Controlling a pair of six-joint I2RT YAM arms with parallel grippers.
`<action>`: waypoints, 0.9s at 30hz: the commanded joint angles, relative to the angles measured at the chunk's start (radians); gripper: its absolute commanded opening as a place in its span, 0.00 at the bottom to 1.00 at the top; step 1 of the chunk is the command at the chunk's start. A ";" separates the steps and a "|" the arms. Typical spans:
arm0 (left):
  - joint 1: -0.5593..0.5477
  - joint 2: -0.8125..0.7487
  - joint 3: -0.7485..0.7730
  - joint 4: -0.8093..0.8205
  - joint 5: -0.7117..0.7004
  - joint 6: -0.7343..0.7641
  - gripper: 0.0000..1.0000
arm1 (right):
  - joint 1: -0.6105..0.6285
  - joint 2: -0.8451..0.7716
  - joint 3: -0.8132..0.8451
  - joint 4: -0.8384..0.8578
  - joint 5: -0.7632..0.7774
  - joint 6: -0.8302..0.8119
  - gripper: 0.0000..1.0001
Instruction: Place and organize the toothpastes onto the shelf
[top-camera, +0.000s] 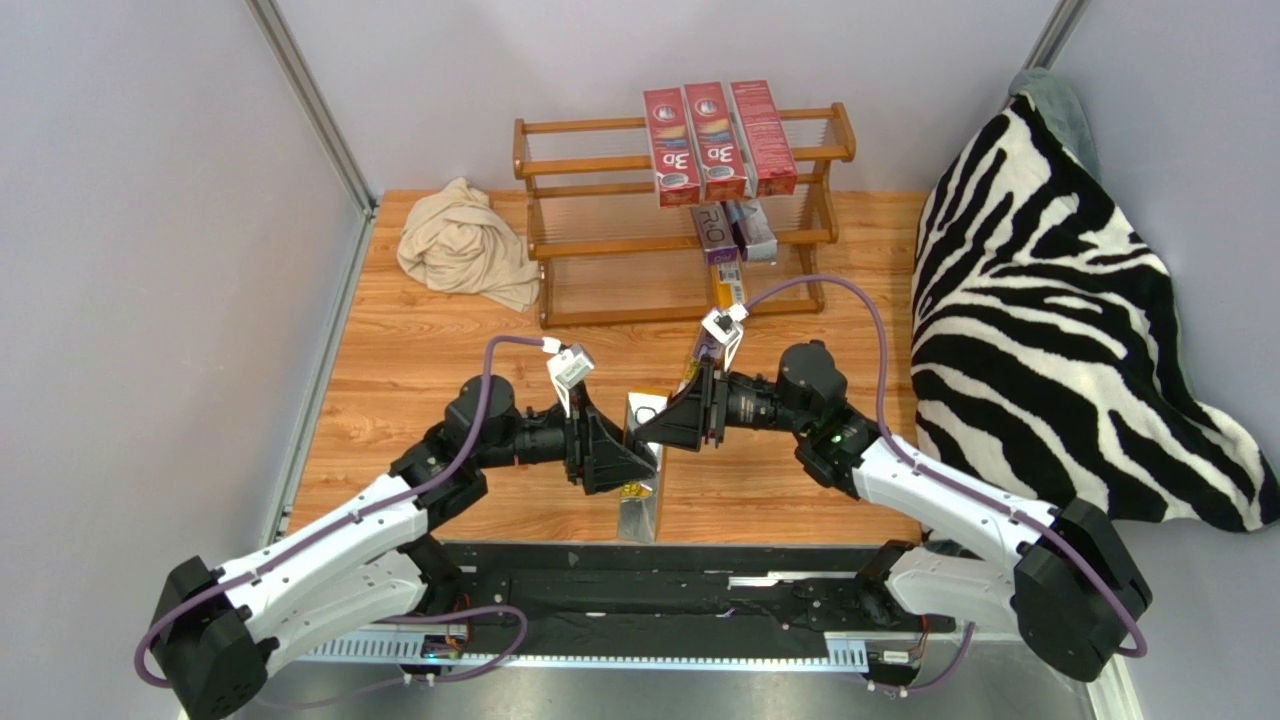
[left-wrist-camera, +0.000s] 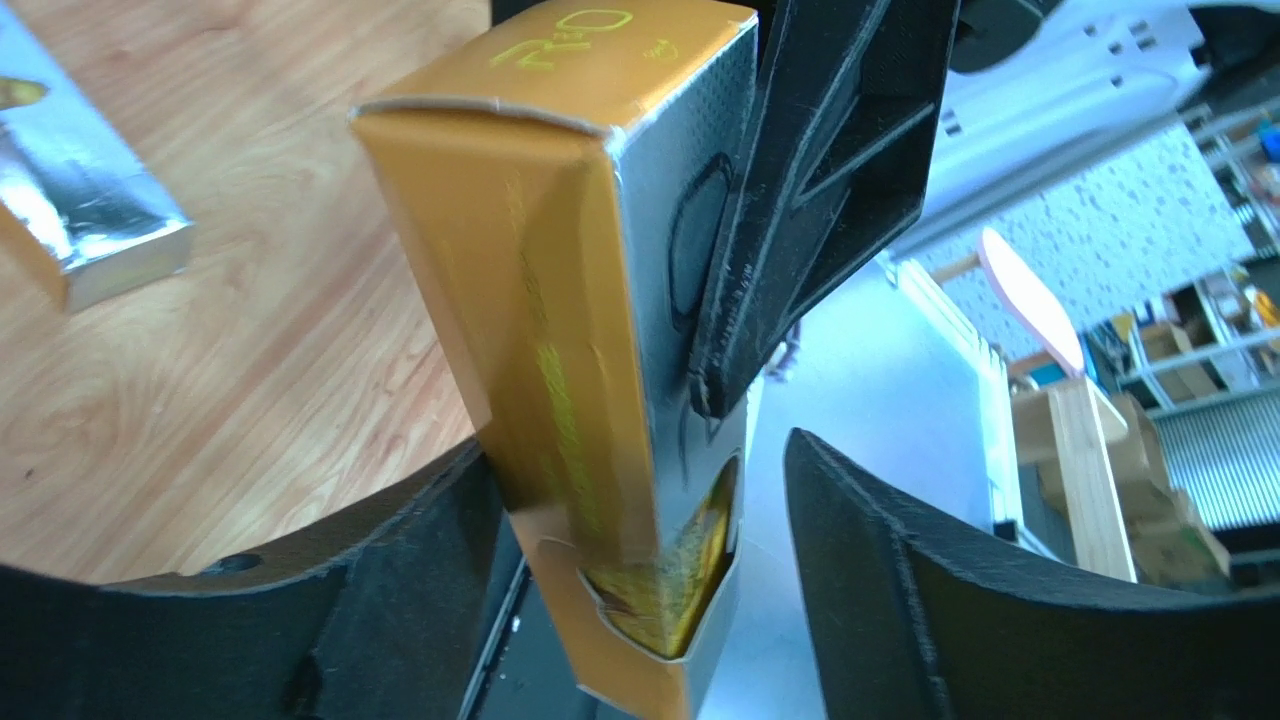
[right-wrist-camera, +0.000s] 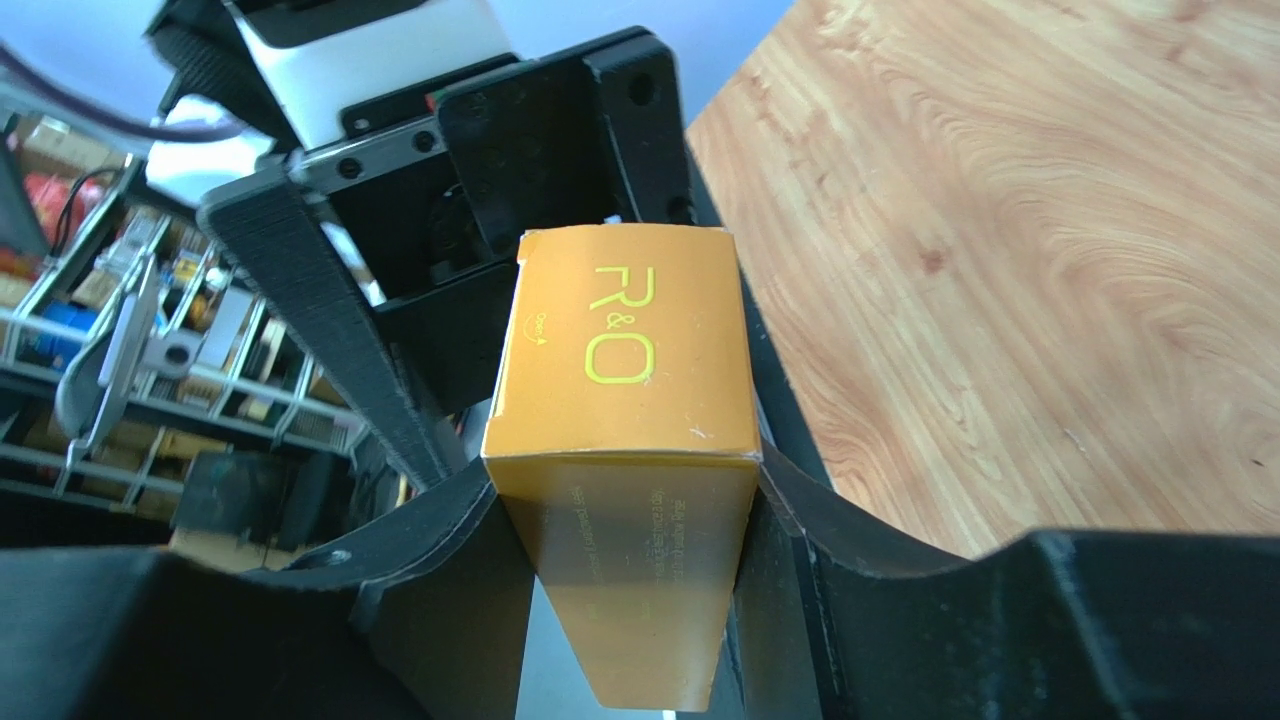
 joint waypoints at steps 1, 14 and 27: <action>0.006 0.041 -0.016 0.216 0.158 -0.022 0.73 | -0.001 0.002 0.047 0.070 -0.101 -0.021 0.47; 0.006 0.041 -0.024 0.233 0.135 -0.046 0.39 | -0.001 0.008 0.053 0.046 -0.067 -0.020 0.56; 0.032 0.061 0.040 0.206 -0.117 -0.102 0.33 | -0.006 -0.242 0.039 -0.257 0.224 -0.124 0.96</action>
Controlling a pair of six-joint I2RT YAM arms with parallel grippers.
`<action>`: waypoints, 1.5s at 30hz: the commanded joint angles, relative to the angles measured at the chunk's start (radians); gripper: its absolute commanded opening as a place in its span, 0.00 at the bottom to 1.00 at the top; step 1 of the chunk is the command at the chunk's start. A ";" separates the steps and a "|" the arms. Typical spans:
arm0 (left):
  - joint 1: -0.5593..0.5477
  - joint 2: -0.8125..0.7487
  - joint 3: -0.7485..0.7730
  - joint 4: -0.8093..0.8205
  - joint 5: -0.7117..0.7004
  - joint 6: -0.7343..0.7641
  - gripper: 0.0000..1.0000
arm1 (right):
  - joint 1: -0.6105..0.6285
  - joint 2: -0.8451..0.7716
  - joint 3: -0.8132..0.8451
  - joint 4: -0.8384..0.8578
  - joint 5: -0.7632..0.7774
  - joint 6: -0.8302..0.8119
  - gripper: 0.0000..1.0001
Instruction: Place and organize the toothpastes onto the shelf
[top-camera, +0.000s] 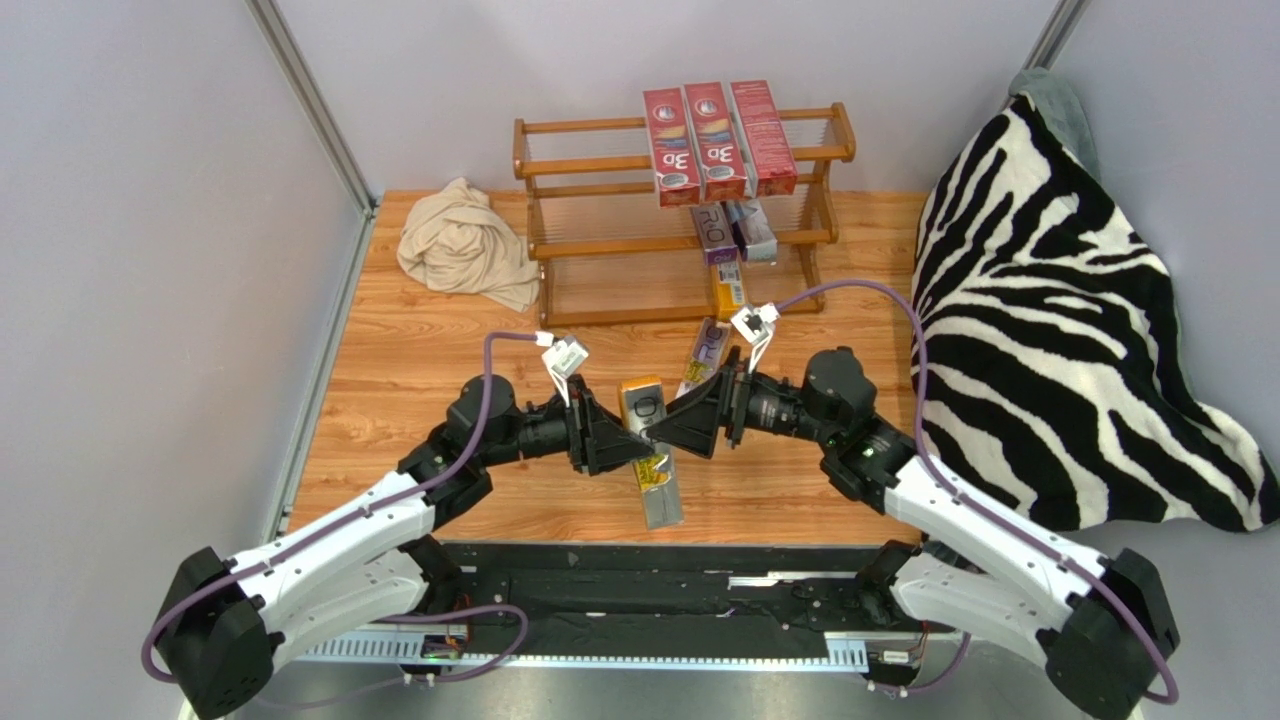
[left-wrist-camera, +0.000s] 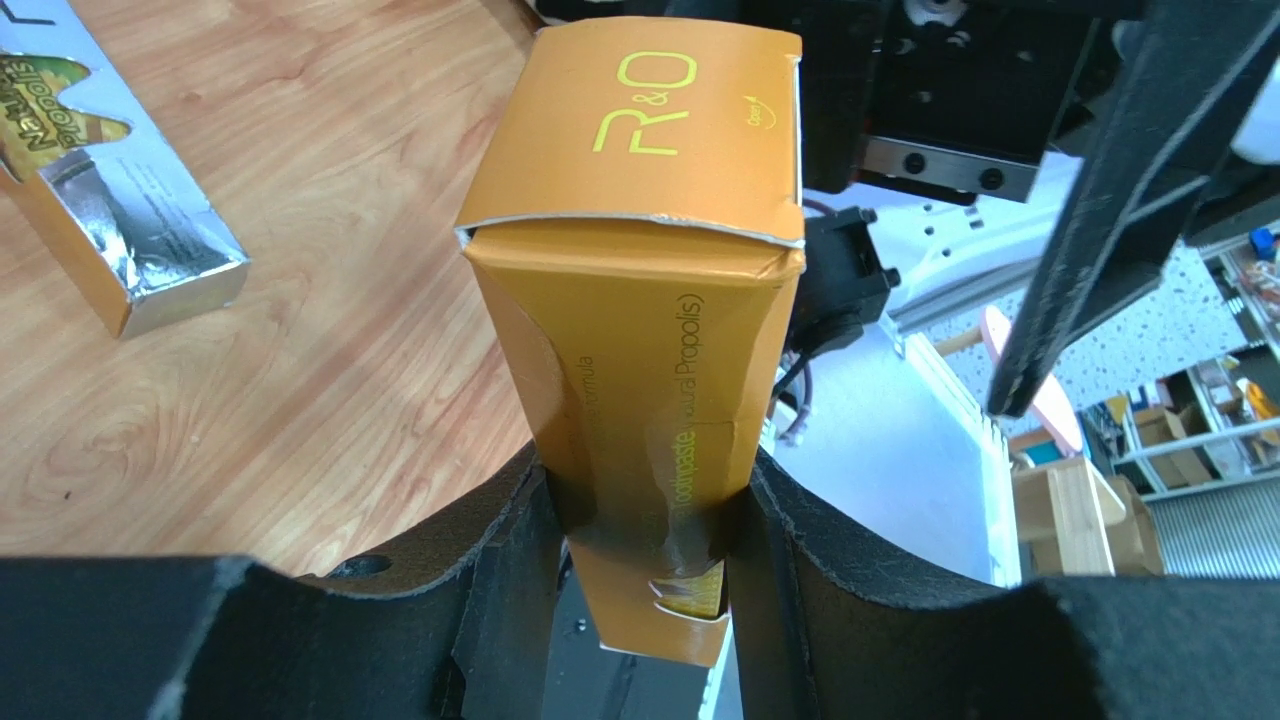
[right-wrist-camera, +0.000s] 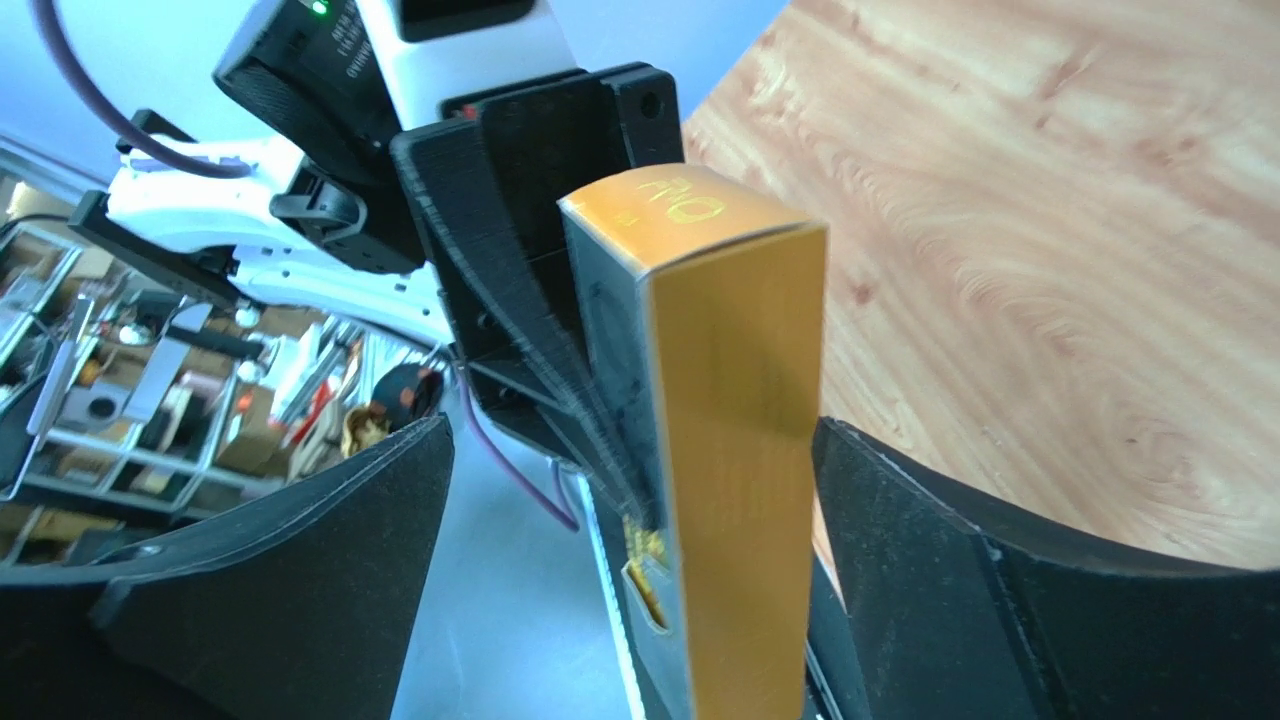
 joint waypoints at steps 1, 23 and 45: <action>0.021 0.015 0.085 0.068 -0.083 -0.037 0.33 | -0.007 -0.133 0.008 -0.103 0.148 -0.054 0.99; 0.095 0.100 0.437 0.186 0.110 -0.137 0.34 | -0.016 -0.333 -0.082 0.059 0.147 0.136 1.00; 0.095 0.161 0.360 0.425 0.101 -0.257 0.34 | -0.015 -0.252 -0.132 0.387 0.079 0.296 0.41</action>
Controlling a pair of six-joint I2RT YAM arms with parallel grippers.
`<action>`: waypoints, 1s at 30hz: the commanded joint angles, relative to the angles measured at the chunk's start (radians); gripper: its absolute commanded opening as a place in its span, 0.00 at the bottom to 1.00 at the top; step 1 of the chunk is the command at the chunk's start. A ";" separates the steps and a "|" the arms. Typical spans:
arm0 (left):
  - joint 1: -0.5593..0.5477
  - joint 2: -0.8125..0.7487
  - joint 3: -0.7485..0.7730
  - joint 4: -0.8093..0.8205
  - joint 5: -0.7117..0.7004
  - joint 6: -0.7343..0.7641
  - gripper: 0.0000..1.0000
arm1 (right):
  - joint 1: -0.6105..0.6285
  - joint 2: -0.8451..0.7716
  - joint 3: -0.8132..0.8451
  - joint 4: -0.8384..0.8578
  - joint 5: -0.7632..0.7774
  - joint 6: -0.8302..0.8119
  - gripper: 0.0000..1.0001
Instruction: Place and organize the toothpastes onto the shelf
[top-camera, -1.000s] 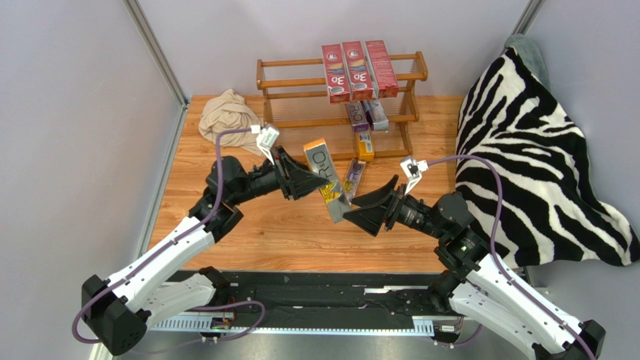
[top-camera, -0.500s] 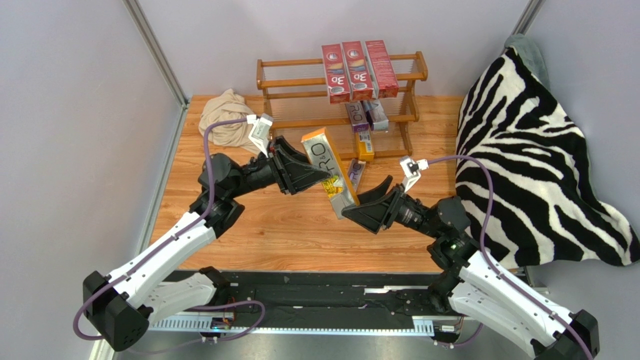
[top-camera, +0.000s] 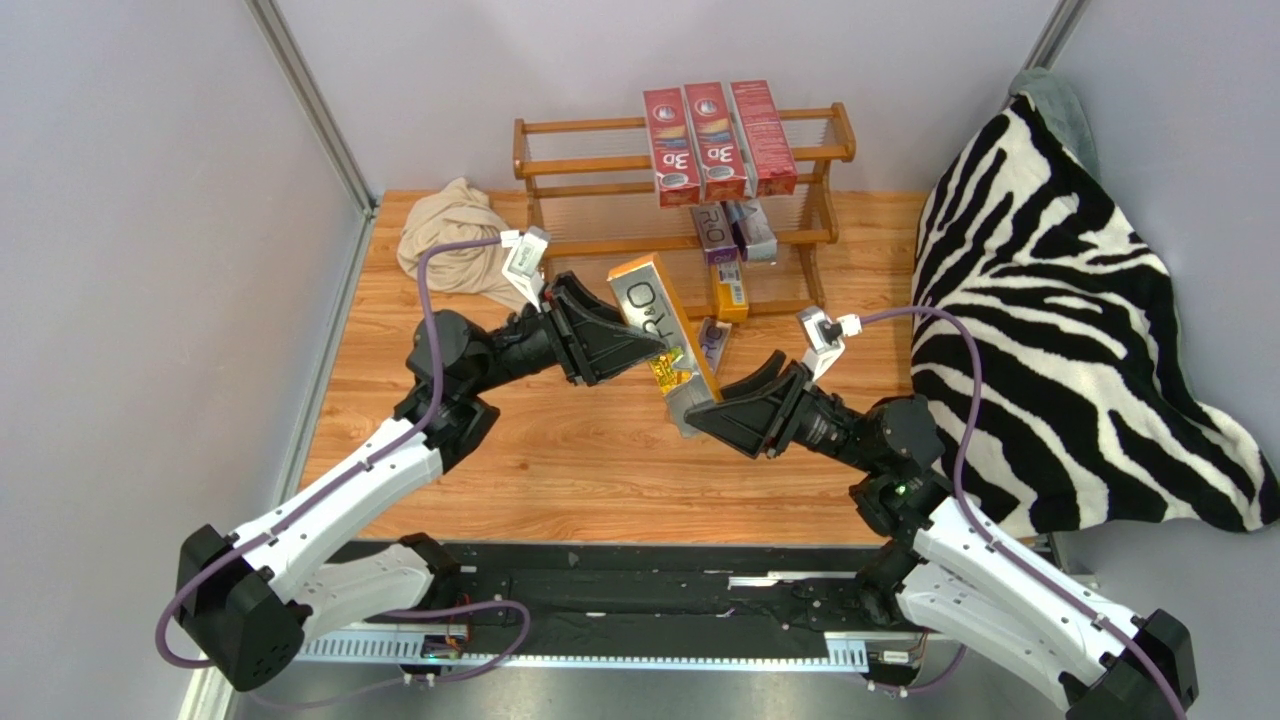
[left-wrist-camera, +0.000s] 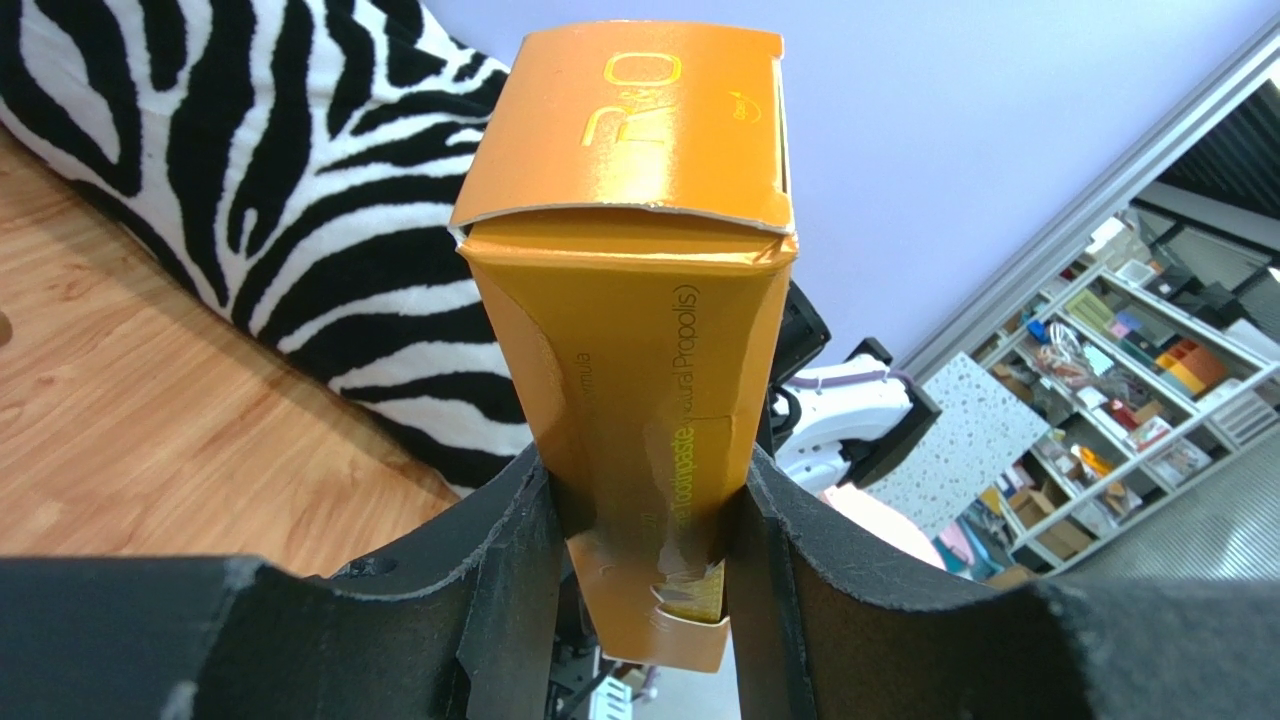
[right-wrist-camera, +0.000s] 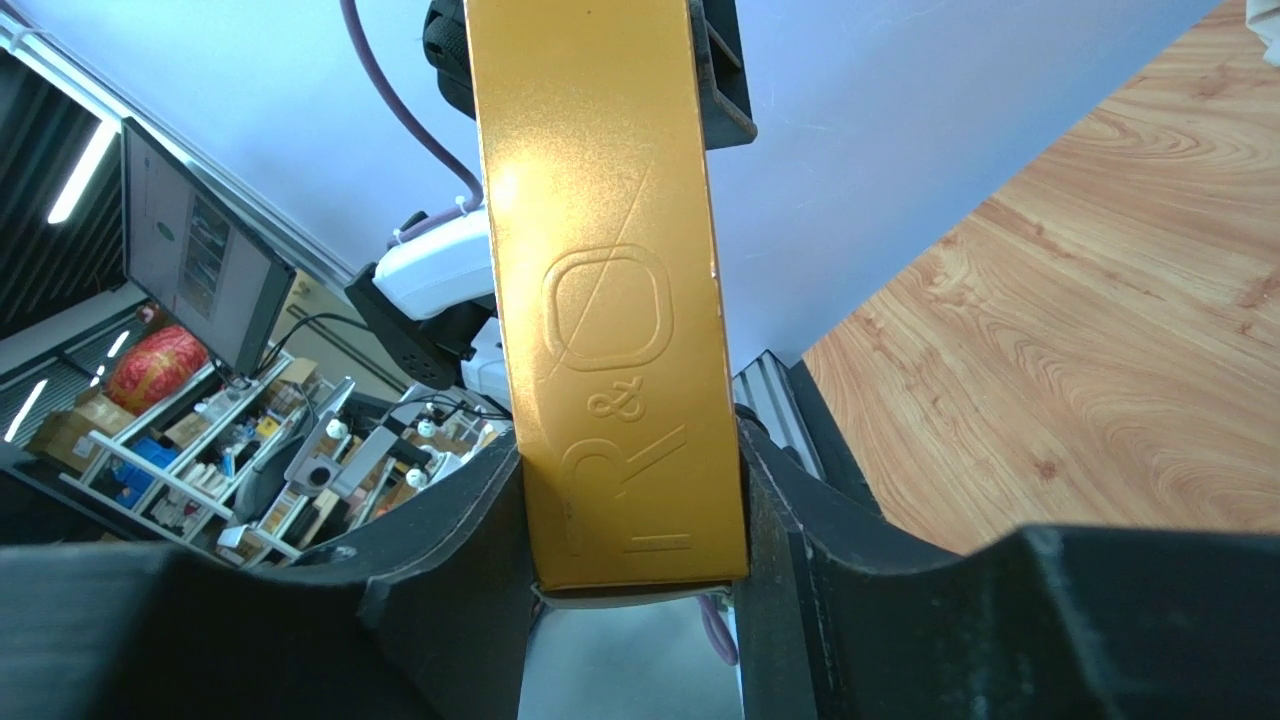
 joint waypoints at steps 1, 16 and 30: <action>0.003 -0.010 0.000 0.090 -0.011 0.003 0.35 | -0.001 -0.001 0.012 0.067 0.003 0.024 0.36; 0.003 -0.148 -0.013 -0.463 -0.275 0.317 0.79 | -0.004 -0.007 0.049 -0.285 0.143 -0.088 0.11; 0.003 -0.342 -0.090 -0.823 -0.557 0.461 0.83 | -0.161 0.081 -0.063 -0.344 0.122 -0.118 0.10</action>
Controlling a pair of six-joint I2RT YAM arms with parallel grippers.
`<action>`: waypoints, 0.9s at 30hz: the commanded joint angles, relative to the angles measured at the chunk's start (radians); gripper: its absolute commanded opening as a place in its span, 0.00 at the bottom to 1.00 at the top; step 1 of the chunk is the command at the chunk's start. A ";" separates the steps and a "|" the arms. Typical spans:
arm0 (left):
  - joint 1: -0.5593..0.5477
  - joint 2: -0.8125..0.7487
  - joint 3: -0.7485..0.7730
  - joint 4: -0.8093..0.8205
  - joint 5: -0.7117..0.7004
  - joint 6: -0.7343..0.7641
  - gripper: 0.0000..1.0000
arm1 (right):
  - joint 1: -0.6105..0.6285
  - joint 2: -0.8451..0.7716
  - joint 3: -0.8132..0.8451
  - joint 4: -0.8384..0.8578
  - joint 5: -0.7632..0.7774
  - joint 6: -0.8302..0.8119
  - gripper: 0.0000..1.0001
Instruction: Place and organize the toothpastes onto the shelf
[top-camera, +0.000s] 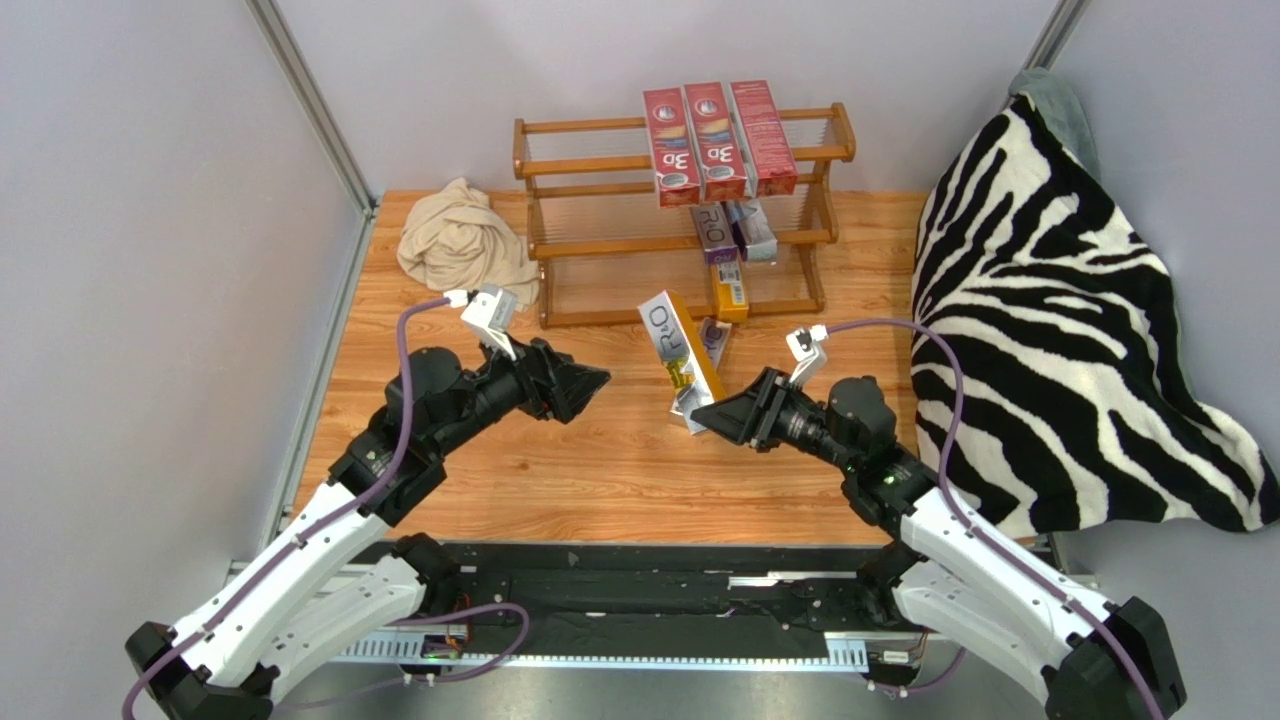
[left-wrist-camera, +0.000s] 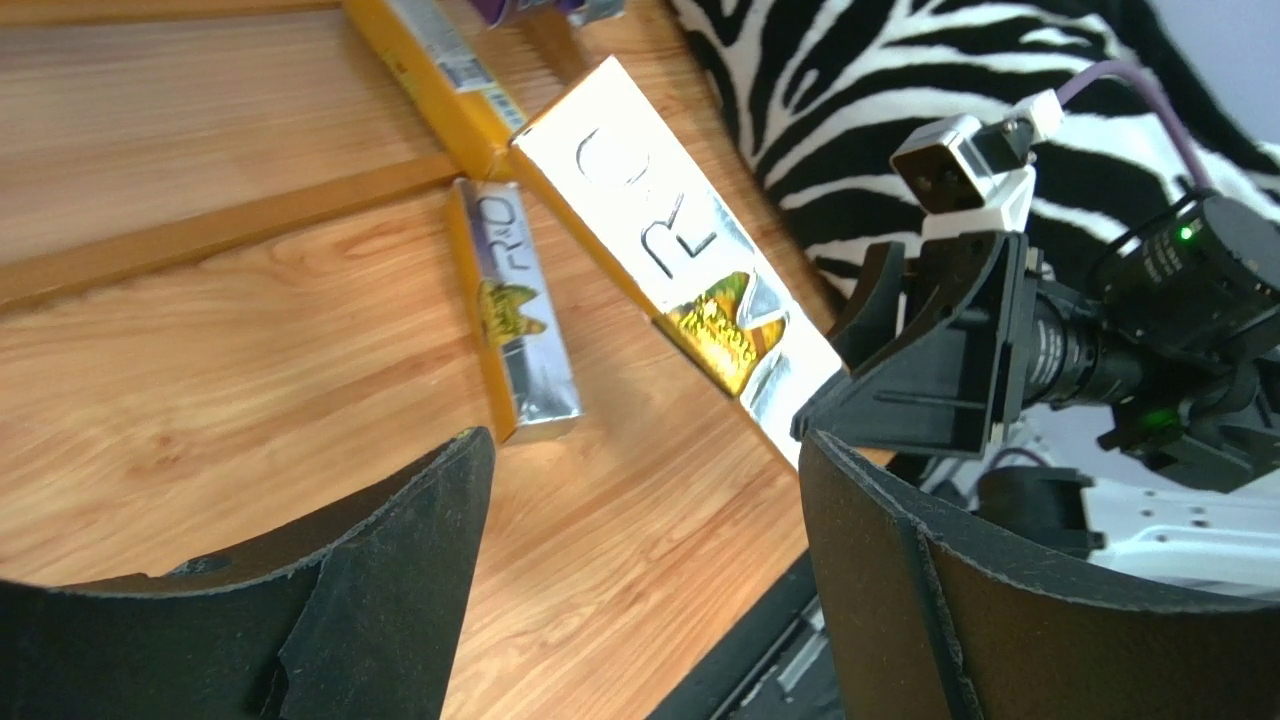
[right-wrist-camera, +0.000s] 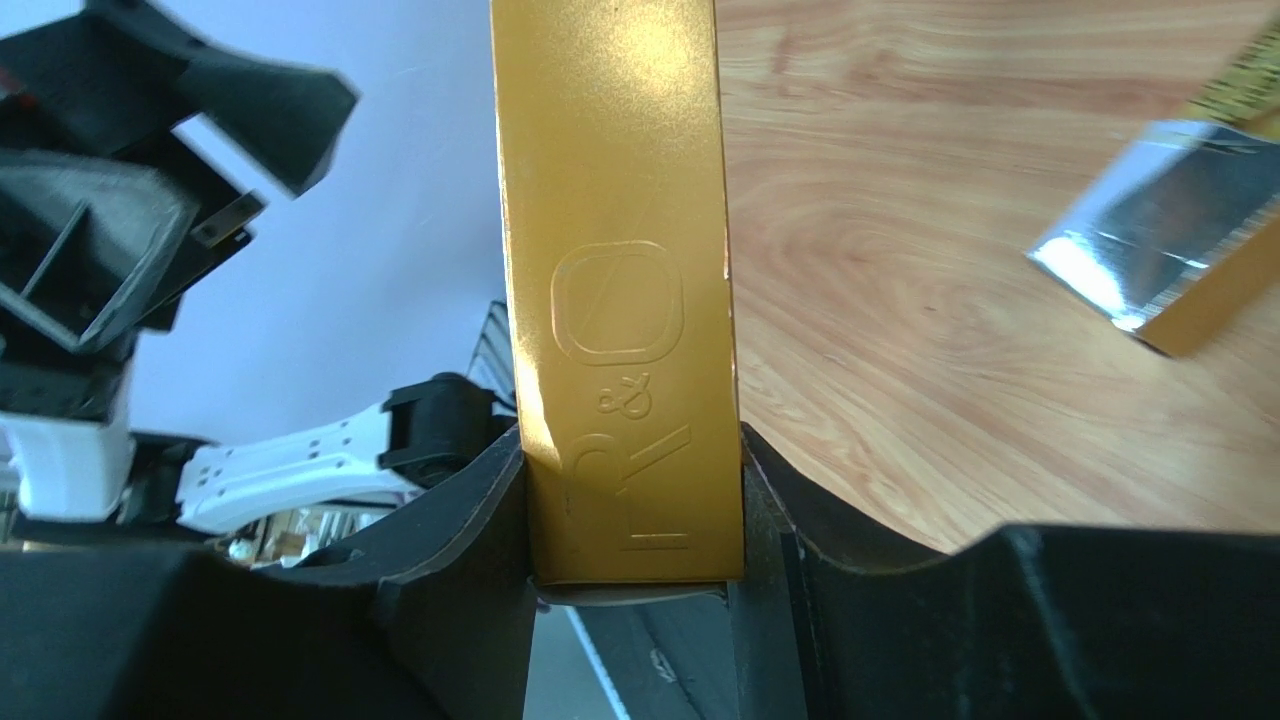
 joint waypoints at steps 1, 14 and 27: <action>0.003 -0.029 -0.021 -0.068 -0.060 0.052 0.83 | -0.086 0.022 -0.020 0.051 -0.041 -0.029 0.10; 0.003 -0.032 -0.015 -0.084 -0.051 0.063 0.83 | -0.453 0.078 -0.063 -0.002 -0.236 -0.060 0.09; 0.003 -0.052 -0.026 -0.108 -0.059 0.064 0.83 | -0.687 0.308 -0.034 0.094 -0.391 -0.080 0.08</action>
